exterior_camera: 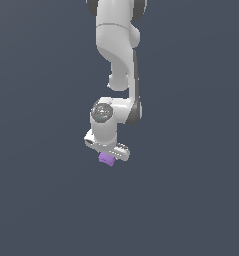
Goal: Pick up the object and move it to a goal position.
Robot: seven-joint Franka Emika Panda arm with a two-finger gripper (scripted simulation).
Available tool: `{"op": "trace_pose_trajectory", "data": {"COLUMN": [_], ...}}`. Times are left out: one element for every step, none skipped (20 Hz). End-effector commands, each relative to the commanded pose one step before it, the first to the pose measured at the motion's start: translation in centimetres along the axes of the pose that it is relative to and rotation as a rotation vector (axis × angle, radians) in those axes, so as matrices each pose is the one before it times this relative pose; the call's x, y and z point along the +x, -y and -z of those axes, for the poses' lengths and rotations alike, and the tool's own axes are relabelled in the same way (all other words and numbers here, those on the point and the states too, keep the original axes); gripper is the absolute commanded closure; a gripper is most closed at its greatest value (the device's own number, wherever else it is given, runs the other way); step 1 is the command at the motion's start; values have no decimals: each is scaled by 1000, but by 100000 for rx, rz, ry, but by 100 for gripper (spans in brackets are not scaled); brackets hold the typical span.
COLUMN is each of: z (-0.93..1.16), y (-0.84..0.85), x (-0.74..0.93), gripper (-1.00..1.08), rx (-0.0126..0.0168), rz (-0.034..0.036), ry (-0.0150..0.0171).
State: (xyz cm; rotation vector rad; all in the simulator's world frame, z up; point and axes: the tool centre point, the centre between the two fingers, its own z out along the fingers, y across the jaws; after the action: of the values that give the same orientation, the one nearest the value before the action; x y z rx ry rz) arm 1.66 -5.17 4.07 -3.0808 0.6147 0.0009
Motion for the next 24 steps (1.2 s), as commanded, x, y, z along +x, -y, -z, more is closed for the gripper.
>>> {"op": "trace_pose_trajectory", "data": {"z": [-90, 0, 0, 0, 0, 0, 0, 0, 0, 76, 25, 76, 127, 178, 230, 282, 334, 385, 432, 468, 490, 464, 509, 483], "y": [-14, 0, 0, 0, 0, 0, 0, 0, 0, 67, -40, -121, -202, -283, -365, -447, -530, -610, -683, -738, -771, -809, -796, -753], "x": [50, 0, 0, 0, 0, 0, 0, 0, 0, 13, 23, 69, 115, 161, 207, 253, 300, 346, 389, 426, 452, 480, 486, 470], "gripper": [108, 108, 108, 108, 108, 108, 108, 108, 108, 108, 108, 108, 108, 108, 108, 108, 108, 108, 108, 108, 108, 108, 108, 108], "rx": [10, 0, 0, 0, 0, 0, 0, 0, 0, 63, 0, 0, 0, 0, 0, 0, 0, 0, 0, 0, 0, -23, 0, 0], "rz": [-52, 0, 0, 0, 0, 0, 0, 0, 0, 84, 0, 0, 0, 0, 0, 0, 0, 0, 0, 0, 0, -34, 0, 0], "ry": [-61, 0, 0, 0, 0, 0, 0, 0, 0, -89, 0, 0, 0, 0, 0, 0, 0, 0, 0, 0, 0, 55, 0, 0]}}
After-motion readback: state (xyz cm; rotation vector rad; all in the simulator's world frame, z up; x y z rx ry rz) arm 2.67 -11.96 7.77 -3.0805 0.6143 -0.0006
